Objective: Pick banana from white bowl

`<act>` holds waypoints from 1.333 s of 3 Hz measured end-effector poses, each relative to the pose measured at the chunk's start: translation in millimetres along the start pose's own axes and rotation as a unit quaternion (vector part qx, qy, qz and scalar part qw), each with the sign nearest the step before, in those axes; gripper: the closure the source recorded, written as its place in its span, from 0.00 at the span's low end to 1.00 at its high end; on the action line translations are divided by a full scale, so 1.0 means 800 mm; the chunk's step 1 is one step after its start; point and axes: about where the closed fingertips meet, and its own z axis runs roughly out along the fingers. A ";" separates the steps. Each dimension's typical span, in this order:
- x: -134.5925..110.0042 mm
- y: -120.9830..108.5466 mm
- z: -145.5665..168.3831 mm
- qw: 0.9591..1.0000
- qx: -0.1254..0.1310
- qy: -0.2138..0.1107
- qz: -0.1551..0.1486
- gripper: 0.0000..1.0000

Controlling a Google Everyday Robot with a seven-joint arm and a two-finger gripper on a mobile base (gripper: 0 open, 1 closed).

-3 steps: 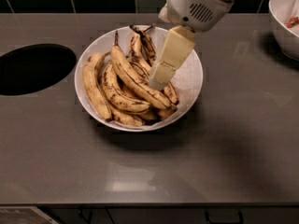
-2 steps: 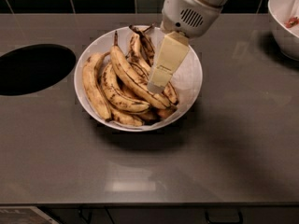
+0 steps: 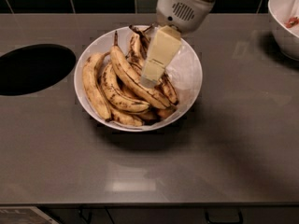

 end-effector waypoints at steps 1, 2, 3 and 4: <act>-0.032 -0.001 0.009 0.999 -0.041 0.019 0.005 0.00; -0.032 -0.001 0.009 0.999 -0.041 0.019 0.005 0.00; -0.045 -0.005 0.015 0.999 -0.027 -0.003 0.039 0.00; -0.055 0.001 0.015 0.995 0.018 -0.031 0.092 0.00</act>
Offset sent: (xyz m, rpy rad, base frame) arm 0.0060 0.0181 0.0007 -0.0168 0.0739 0.0111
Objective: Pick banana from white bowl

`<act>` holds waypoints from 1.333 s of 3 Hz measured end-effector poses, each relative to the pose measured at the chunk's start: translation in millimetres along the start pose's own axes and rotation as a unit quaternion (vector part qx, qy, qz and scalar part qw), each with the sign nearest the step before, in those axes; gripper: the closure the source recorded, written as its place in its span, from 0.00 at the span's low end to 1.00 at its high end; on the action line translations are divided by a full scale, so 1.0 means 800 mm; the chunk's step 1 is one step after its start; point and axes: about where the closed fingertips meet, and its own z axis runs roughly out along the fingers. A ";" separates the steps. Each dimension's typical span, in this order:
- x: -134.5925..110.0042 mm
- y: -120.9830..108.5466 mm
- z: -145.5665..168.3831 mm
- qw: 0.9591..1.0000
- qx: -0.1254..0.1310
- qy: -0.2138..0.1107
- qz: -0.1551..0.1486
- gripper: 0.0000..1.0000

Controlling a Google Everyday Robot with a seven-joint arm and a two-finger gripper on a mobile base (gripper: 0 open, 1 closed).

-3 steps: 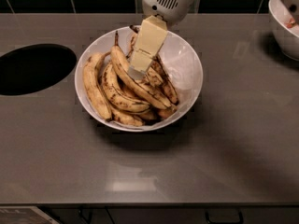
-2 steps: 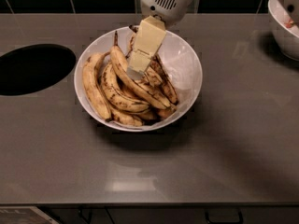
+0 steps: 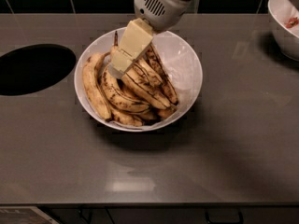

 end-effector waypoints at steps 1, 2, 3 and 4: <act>0.000 0.015 -0.008 0.998 0.050 -0.009 0.045 0.00; 0.000 0.015 -0.008 0.998 0.050 -0.009 0.045 0.00; 0.002 0.015 0.002 0.996 0.056 -0.018 0.067 0.00; 0.001 0.017 0.014 0.993 0.070 -0.025 0.087 0.00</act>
Offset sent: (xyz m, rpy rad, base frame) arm -0.0100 0.0019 0.0050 -0.0026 -0.0472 -0.0989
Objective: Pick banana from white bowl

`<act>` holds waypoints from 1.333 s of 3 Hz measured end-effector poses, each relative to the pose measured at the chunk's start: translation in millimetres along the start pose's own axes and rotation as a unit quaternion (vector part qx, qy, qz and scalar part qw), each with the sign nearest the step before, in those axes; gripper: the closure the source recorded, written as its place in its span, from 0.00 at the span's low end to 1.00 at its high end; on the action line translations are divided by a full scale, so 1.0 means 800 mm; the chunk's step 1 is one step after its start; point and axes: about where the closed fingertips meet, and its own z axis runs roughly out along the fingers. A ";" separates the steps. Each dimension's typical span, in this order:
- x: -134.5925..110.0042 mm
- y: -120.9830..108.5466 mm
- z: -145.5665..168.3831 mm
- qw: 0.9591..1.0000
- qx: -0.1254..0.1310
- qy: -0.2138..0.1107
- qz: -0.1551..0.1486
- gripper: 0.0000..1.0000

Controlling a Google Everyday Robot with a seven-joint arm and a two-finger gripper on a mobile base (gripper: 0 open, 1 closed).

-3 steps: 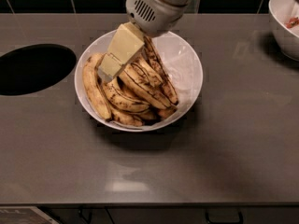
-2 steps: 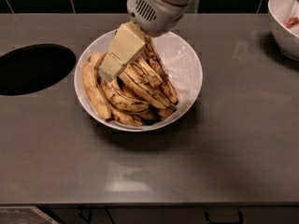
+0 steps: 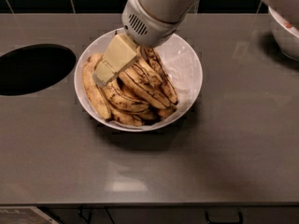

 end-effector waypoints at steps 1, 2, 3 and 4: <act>0.003 0.005 0.006 1.000 0.021 0.003 0.014 0.00; 0.019 0.010 0.031 0.998 0.051 0.026 0.034 0.00; 0.019 0.010 0.031 0.998 0.051 0.026 0.034 0.00; 0.027 0.006 0.036 0.996 0.066 0.022 0.052 0.00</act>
Offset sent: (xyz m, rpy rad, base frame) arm -0.0073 -0.0012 -0.0329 -0.0925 -0.0438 -0.1788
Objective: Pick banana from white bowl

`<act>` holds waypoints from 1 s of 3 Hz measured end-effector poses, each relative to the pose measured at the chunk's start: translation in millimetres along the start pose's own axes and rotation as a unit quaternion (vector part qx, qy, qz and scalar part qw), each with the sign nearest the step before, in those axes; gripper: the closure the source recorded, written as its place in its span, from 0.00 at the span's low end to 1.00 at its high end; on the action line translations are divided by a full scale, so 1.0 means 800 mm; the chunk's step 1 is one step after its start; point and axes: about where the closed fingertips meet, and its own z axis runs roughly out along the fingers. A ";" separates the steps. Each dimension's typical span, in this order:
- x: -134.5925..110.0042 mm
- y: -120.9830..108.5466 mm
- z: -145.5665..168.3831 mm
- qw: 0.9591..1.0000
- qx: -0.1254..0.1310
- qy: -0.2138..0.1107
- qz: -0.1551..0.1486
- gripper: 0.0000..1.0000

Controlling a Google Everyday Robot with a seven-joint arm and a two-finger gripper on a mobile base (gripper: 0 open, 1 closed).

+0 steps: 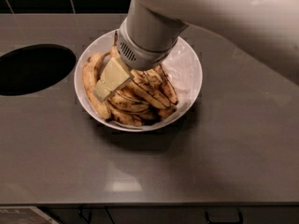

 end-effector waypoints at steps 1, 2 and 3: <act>0.005 -0.003 0.010 1.000 0.010 -0.003 0.016 0.00; 0.003 -0.005 0.018 1.000 0.013 -0.005 0.018 0.00; 0.001 -0.005 0.023 1.000 0.014 -0.005 0.016 0.07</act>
Offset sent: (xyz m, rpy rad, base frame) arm 0.0146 -0.0005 -0.0211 0.0068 -0.0195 -0.0572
